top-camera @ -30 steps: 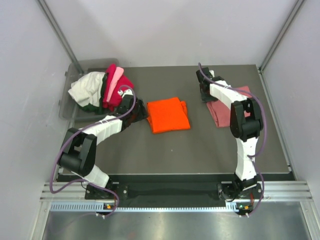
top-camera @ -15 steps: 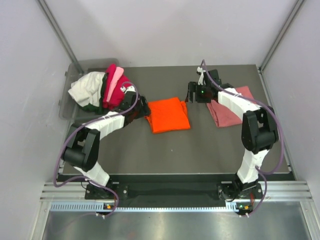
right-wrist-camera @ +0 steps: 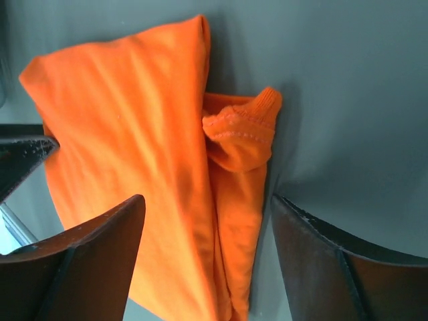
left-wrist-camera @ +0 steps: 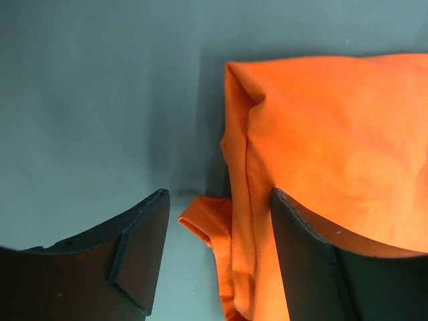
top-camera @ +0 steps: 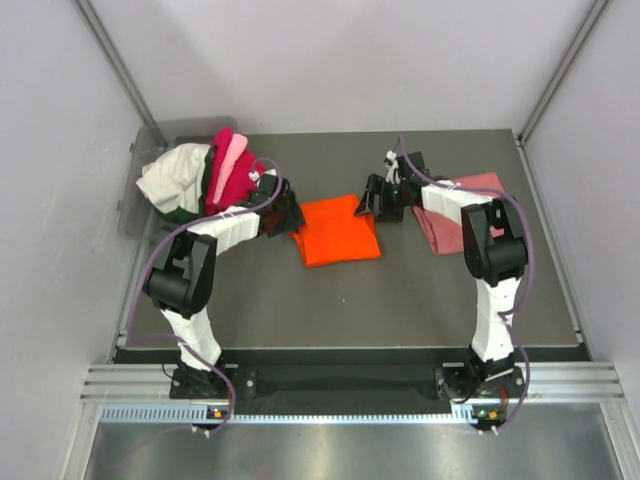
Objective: Fold and stack the t-shirts
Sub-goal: Neatly place the folded tshirt to the corner
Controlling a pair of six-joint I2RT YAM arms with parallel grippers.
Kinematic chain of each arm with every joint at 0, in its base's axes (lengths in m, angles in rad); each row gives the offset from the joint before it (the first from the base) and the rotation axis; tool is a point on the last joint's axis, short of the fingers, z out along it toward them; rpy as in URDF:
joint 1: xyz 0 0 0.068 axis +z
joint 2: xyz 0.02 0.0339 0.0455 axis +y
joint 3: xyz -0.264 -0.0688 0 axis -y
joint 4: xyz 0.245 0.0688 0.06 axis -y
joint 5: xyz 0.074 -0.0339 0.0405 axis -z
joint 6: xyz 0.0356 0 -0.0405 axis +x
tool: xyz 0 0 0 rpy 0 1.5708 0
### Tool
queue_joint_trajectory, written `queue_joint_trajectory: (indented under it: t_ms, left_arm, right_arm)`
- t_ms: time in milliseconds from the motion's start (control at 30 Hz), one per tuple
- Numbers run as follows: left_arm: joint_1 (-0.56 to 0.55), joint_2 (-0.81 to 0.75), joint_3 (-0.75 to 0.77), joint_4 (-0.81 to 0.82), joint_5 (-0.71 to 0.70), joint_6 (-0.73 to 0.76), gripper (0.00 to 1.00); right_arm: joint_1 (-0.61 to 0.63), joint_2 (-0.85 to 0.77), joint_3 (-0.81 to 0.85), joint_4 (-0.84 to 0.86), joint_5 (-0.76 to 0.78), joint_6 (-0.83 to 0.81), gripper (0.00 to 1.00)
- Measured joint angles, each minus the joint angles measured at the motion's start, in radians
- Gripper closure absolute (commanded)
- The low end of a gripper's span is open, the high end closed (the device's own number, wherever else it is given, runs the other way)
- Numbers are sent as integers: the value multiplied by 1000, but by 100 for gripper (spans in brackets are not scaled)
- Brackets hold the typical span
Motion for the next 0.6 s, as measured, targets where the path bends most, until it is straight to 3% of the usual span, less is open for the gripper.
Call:
queue_joint_trajectory:
  t_ms: [167,400,500,533,600]
  left_arm:
    - [5,30,15,-14,28,-13,43]
    - [7,111,92,-12,83,-18,46]
    - [7,129,113,-11,99,-29,46]
    - [8,129,113,-11,101,-33,46]
    - [8,129,112,-10,100,-35,46]
  right_arm:
    - [-1,30,7,43,-29,33,39]
    - [-2,47,7,69,-48,55,47]
    - [-2,54,7,72,-48,57,57]
    - [-2,58,7,73,-51,59,67]
    - [-2,61,7,73,-50,55,76]
